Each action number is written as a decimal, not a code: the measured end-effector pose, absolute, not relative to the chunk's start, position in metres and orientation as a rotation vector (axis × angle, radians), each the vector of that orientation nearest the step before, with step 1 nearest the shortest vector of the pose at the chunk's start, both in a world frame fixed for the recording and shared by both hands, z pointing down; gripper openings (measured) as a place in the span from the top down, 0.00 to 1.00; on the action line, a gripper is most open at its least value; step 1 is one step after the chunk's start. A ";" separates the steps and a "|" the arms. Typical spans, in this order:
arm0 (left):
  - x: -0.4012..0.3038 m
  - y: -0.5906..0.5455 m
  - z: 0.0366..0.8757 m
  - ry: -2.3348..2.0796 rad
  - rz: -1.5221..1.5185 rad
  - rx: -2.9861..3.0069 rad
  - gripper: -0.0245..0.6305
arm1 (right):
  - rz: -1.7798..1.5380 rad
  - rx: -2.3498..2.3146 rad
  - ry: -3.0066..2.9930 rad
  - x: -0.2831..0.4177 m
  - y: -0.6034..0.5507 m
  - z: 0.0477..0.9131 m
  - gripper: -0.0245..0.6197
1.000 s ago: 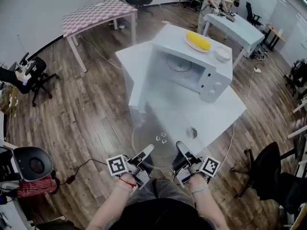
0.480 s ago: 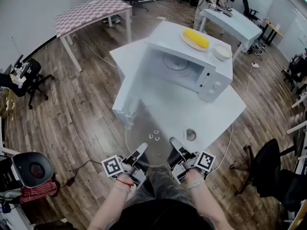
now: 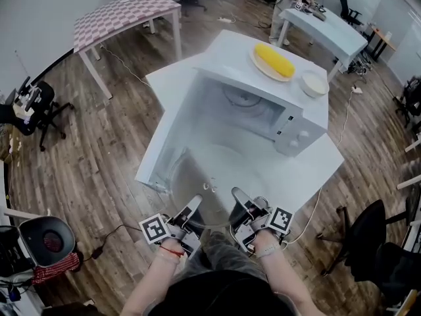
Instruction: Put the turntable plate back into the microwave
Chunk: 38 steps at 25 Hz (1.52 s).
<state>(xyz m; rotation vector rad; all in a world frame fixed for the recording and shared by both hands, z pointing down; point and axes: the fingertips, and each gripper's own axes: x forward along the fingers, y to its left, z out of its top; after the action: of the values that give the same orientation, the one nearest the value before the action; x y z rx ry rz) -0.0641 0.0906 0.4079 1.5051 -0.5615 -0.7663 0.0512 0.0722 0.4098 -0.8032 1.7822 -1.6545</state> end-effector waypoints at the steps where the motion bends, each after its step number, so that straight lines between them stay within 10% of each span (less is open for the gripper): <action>1: -0.061 0.083 0.409 -0.561 -0.768 1.505 0.91 | -1.653 -0.804 1.783 0.054 0.065 0.410 0.90; 38: 0.008 -0.046 0.443 -0.543 -0.808 1.438 0.92 | -1.583 -0.897 1.686 0.125 -0.064 0.441 0.90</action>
<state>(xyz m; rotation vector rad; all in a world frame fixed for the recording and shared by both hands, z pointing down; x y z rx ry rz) 0.0079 -0.0462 0.4434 1.4384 -0.5433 -0.8083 0.1245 -0.0636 0.4413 -0.8971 1.6856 -1.5833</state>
